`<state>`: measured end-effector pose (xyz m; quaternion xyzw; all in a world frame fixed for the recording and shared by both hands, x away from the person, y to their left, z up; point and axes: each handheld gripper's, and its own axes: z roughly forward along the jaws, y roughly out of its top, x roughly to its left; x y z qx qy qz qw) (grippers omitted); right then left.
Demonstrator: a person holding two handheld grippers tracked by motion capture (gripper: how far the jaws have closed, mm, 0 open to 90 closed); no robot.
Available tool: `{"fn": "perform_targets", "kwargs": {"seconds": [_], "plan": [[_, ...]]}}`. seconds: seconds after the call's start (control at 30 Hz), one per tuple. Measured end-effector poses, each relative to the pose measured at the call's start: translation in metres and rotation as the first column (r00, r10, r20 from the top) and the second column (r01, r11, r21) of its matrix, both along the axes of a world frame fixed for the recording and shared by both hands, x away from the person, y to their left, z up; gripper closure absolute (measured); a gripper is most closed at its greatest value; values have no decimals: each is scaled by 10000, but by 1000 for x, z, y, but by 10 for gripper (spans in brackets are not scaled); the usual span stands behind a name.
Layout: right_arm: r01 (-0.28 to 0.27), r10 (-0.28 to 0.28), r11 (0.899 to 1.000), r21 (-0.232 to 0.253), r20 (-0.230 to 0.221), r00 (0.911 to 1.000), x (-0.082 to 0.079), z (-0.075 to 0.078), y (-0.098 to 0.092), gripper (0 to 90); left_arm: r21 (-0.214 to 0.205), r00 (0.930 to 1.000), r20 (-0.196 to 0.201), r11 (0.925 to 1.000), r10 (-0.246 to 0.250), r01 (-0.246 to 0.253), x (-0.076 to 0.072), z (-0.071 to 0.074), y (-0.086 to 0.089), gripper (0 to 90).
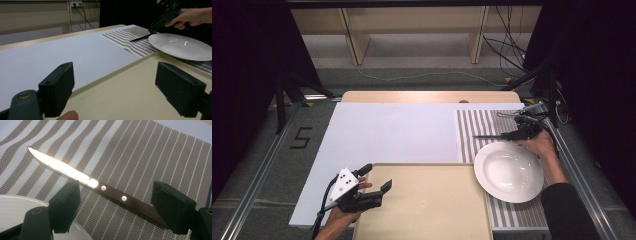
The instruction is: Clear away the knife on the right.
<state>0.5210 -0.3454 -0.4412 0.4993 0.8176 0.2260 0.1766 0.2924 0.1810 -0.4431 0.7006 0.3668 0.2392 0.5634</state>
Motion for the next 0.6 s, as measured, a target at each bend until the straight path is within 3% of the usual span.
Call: {"fn": "perform_targets", "kwargs": {"seconds": [0.6], "plan": [[27, -79, 9987, -507, -1029, 9947, 18, -11, -3, 265, 27, 10000, -7, 10000, -52, 52, 0, 0, -1, 156]]}}
